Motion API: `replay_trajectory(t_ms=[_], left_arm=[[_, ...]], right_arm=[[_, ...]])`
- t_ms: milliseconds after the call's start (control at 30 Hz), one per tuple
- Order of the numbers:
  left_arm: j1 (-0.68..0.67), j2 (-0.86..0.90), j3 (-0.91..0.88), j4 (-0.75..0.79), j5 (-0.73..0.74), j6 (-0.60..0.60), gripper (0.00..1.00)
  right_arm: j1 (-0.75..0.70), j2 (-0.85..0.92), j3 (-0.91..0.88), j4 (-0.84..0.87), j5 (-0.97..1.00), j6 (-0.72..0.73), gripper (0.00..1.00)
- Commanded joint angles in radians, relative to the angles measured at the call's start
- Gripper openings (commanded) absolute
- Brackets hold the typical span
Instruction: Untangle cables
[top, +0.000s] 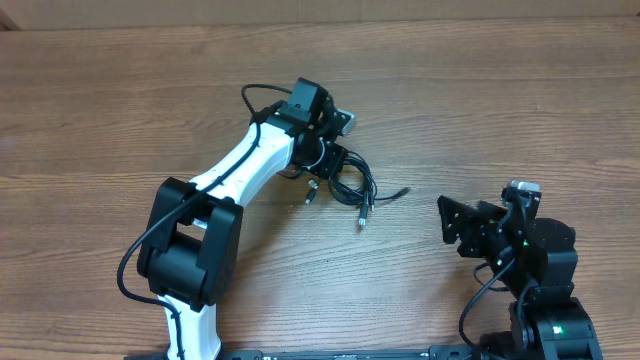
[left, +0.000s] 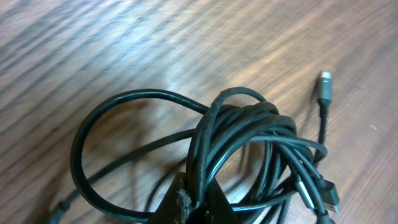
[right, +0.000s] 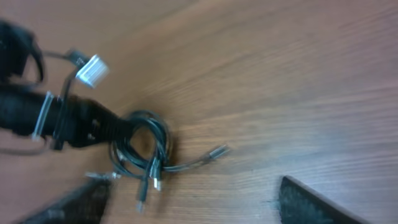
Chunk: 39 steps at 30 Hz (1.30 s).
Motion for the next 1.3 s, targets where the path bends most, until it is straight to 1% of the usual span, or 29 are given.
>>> replay_trajectory(t_ms=[0, 33, 200, 400, 500, 633, 767, 900, 967, 1000, 1067, 1100, 1167, 1200, 1267], left_arm=[[-0.053, -0.062, 0.049, -0.030, 0.051, 0.083, 0.04], [-0.069, -0.067, 0.053, -0.035, 0.051, 0.089, 0.04], [-0.150, -0.084, 0.090, -0.056, 0.079, 0.088, 0.04], [-0.210, -0.105, 0.152, -0.082, 0.097, 0.087, 0.04], [-0.230, -0.106, 0.171, -0.083, 0.098, 0.087, 0.04], [-0.254, -0.106, 0.187, -0.087, 0.101, 0.083, 0.04], [-0.260, -0.106, 0.196, -0.095, 0.105, 0.078, 0.04], [-0.259, -0.106, 0.196, -0.096, 0.105, 0.068, 0.04], [-0.259, -0.106, 0.196, -0.095, 0.109, 0.068, 0.04], [-0.259, -0.106, 0.196, -0.096, 0.126, 0.068, 0.04], [-0.259, -0.106, 0.196, -0.098, 0.166, 0.068, 0.04], [-0.259, -0.106, 0.196, -0.098, 0.188, 0.068, 0.04], [-0.259, -0.106, 0.196, -0.097, 0.208, 0.064, 0.04], [-0.259, -0.106, 0.196, -0.097, 0.201, 0.065, 0.04], [-0.257, -0.106, 0.196, -0.097, 0.159, 0.059, 0.04]], right_arm=[[-0.008, -0.003, 0.026, 0.024, -0.076, 0.018, 0.57], [-0.008, -0.003, 0.026, 0.024, -0.076, 0.018, 0.54], [-0.008, 0.010, 0.026, 0.009, -0.076, 0.018, 0.54], [-0.008, 0.065, 0.026, -0.007, -0.099, 0.018, 0.50], [-0.008, 0.107, 0.026, -0.008, -0.132, 0.018, 0.48], [-0.008, 0.185, 0.026, -0.026, -0.135, 0.018, 0.47], [-0.008, 0.267, 0.026, -0.018, -0.139, 0.018, 0.41], [-0.008, 0.315, 0.026, 0.010, -0.185, 0.018, 0.38], [-0.008, 0.335, 0.026, 0.026, -0.203, 0.018, 0.33], [-0.008, 0.343, 0.026, 0.031, -0.203, 0.018, 0.29], [-0.008, 0.354, 0.026, 0.035, -0.202, 0.018, 0.24], [-0.008, 0.359, 0.026, 0.039, -0.202, 0.018, 0.20], [-0.008, 0.367, 0.026, 0.043, -0.193, 0.018, 0.07], [-0.008, 0.371, 0.026, 0.042, -0.179, 0.024, 0.04], [-0.008, 0.374, 0.026, 0.035, -0.134, 0.063, 0.04]])
